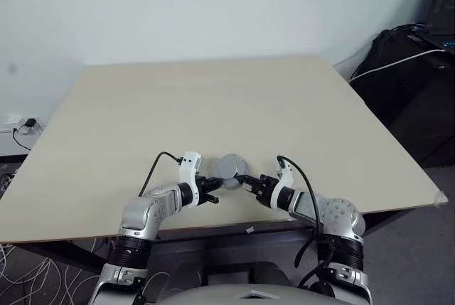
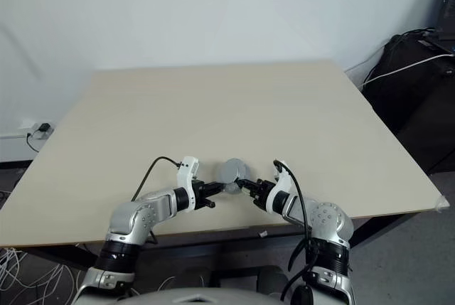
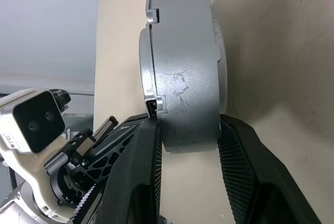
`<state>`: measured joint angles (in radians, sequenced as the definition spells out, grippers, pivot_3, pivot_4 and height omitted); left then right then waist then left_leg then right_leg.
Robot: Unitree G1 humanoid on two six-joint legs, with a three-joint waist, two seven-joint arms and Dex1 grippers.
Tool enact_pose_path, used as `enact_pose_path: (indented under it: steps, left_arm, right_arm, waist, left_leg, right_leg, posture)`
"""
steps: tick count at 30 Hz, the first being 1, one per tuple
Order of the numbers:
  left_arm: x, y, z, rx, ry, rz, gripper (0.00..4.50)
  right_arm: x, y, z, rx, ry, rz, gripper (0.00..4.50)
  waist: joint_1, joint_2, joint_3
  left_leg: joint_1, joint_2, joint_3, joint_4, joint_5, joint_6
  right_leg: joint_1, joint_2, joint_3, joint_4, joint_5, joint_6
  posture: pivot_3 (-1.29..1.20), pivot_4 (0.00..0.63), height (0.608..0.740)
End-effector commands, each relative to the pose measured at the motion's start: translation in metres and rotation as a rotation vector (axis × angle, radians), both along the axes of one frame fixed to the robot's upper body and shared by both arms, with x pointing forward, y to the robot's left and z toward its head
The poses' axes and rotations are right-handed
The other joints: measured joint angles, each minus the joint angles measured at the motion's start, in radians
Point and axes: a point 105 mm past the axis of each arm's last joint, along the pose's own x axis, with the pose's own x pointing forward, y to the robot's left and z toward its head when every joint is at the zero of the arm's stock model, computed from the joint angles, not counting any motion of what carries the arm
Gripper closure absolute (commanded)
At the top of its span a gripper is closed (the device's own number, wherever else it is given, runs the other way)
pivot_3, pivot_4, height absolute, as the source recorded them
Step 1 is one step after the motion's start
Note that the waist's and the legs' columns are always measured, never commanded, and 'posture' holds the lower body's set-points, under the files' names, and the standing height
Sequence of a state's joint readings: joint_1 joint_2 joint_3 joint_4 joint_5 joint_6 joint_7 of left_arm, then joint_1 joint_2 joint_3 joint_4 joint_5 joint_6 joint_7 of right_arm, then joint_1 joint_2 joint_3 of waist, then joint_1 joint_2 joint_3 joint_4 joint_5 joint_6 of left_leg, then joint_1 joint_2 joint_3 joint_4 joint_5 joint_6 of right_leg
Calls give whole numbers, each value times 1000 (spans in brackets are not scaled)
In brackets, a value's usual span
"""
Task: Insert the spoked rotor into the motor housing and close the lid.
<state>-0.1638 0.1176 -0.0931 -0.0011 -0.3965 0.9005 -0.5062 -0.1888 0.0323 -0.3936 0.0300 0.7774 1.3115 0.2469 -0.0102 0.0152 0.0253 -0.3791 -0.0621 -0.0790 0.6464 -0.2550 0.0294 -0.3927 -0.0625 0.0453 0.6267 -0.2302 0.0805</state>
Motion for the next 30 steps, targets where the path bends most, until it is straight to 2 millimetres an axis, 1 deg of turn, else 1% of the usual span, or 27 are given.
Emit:
enact_pose_path:
  steps: [1,7,9,11,13,17,18,20,22,25,28,30]
  left_arm:
    - [-7,-12,-5,-8,29,-43,4500]
    - [-7,-13,-3,-20,22,-35,4500]
    - [-5,-13,2,-37,8,-21,4500]
    - [-2,-13,11,-82,-23,2,4500]
    - [0,-15,25,-145,-73,15,4500]
    - [1,-14,61,-307,-182,61,4500]
    - [1,-14,67,-331,-198,69,4500]
    - [-1,-10,87,-448,-247,100,4500]
    - [-5,-5,100,-537,-263,136,4500]
    - [-10,4,102,-608,-238,200,4500]
    - [-13,19,89,-698,-134,342,4500]
    - [-18,27,77,-732,-59,410,4500]
  right_arm:
    - [5,12,25,68,-101,35,3250]
    - [5,11,23,63,-91,20,3250]
    - [5,10,21,60,-85,10,3250]
    - [5,8,19,56,-79,0,3250]
    - [4,6,17,55,-74,-11,3250]
    - [3,3,16,57,-69,-31,3250]
    - [3,2,16,58,-69,-34,3250]
    - [3,1,15,58,-68,-41,3250]
    - [3,0,15,60,-67,-48,3250]
    - [2,0,15,64,-67,-54,3250]
    - [6,1,22,99,-88,-71,3250]
    - [10,1,30,132,-113,-85,3250]
  waist:
    - [0,0,0]
    - [0,0,0]
    - [0,0,0]
    - [0,0,0]
    - [-1,0,0]
    - [-2,0,3]
    - [-2,0,4]
    - [-4,0,4]
    - [-5,0,4]
    - [-4,0,4]
    - [-5,0,5]
    - [-3,-1,9]
  left_leg:
    - [0,0,0,0,0,0]
    - [0,0,0,0,0,0]
    - [0,0,0,0,0,0]
    - [0,0,0,0,0,0]
    - [0,0,0,0,0,0]
    - [-3,0,0,0,0,0]
    - [-4,1,0,0,0,0]
    - [-4,1,0,0,0,0]
    - [-5,1,0,-1,0,0]
    - [-5,1,0,-1,0,3]
    - [-5,1,0,-1,0,4]
    - [-5,2,0,-1,0,4]
  right_leg:
    - [0,0,0,0,0,0]
    - [0,0,0,0,0,0]
    - [0,0,0,0,0,0]
    - [0,0,0,0,0,0]
    - [0,0,0,0,0,0]
    - [-4,0,0,0,0,0]
    - [-4,0,0,0,0,0]
    - [-5,0,0,0,0,-1]
    - [-5,0,0,0,0,-1]
    - [-5,0,0,0,0,-1]
    - [-5,0,0,0,-1,-1]
    - [-5,0,0,0,-1,-2]
  posture:
    - [0,0,740]
    - [0,0,740]
    - [0,0,740]
    - [0,0,740]
    - [0,0,740]
    - [0,0,740]
    - [0,0,740]
    - [0,0,740]
    - [0,0,740]
    - [0,0,740]
    - [0,0,740]
    - [0,0,740]
